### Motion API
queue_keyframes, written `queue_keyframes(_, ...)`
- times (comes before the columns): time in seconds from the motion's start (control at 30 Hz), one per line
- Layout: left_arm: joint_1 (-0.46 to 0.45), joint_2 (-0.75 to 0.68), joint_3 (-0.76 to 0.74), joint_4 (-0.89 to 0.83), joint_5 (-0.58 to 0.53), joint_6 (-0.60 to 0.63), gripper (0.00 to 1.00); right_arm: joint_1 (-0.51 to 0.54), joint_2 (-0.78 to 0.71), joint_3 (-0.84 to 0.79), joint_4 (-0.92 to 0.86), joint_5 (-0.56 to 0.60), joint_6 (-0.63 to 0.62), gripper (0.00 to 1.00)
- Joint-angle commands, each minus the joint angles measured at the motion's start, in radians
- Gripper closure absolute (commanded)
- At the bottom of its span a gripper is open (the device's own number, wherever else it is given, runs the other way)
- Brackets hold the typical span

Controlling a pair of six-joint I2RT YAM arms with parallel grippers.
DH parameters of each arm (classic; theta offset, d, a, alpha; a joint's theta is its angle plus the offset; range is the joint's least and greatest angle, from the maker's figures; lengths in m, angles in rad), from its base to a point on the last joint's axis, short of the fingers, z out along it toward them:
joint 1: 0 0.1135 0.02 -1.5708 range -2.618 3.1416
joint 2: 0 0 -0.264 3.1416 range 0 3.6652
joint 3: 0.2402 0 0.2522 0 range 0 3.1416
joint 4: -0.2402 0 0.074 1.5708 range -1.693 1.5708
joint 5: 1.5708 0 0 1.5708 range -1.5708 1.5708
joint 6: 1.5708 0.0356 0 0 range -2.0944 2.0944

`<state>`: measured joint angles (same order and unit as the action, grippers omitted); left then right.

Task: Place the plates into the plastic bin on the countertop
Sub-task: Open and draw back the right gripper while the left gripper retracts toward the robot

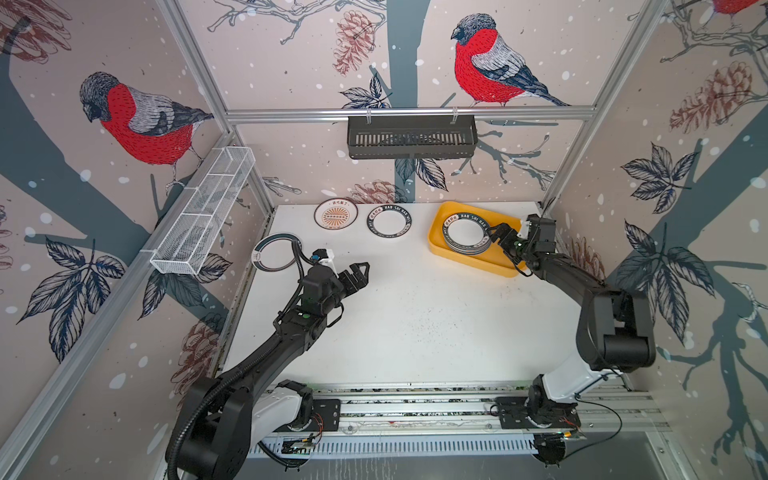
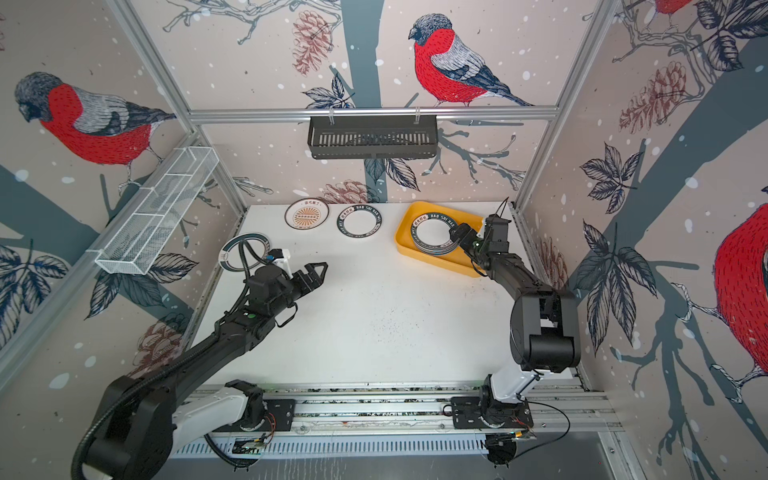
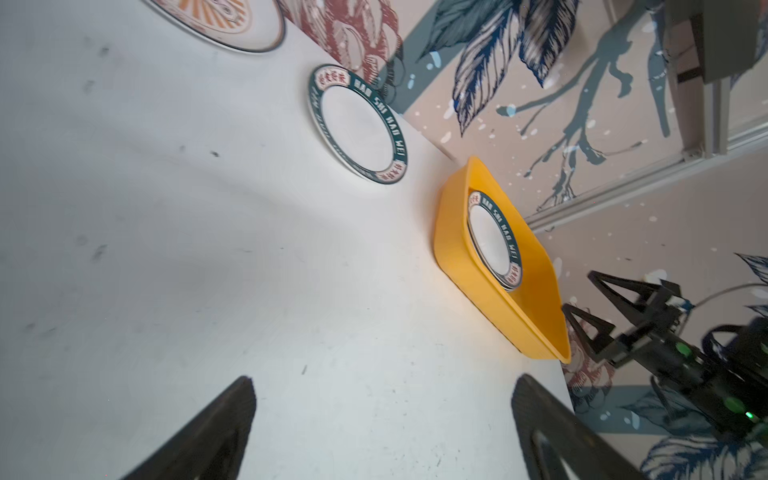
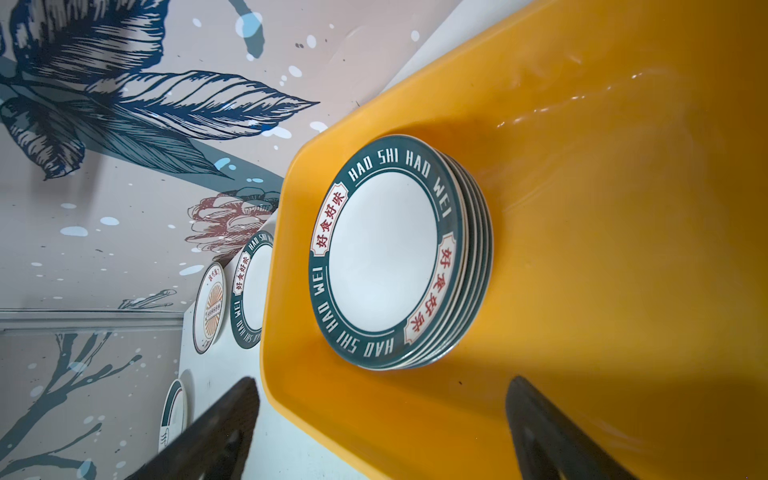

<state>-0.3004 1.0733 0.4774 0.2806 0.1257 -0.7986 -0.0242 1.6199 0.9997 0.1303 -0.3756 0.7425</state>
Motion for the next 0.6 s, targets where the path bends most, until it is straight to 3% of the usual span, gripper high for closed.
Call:
queue_keyframes(0.0,0.042,-0.055,-0.032,-0.054,-0.083,-0.042,0.04,0.004,-0.040,-0.023,0.045,-0.016,-0.026,0.00)
queue_keyframes(0.23,0.182,-0.148,-0.112,-0.082,-0.080,-0.055,0.04,0.003,-0.117,-0.079,0.108,-0.065,-0.033,0.00)
queue_keyframes(0.57,0.460,-0.067,-0.146,-0.016,0.055,-0.096,0.04,0.049,-0.201,-0.153,0.222,-0.193,-0.085,0.00)
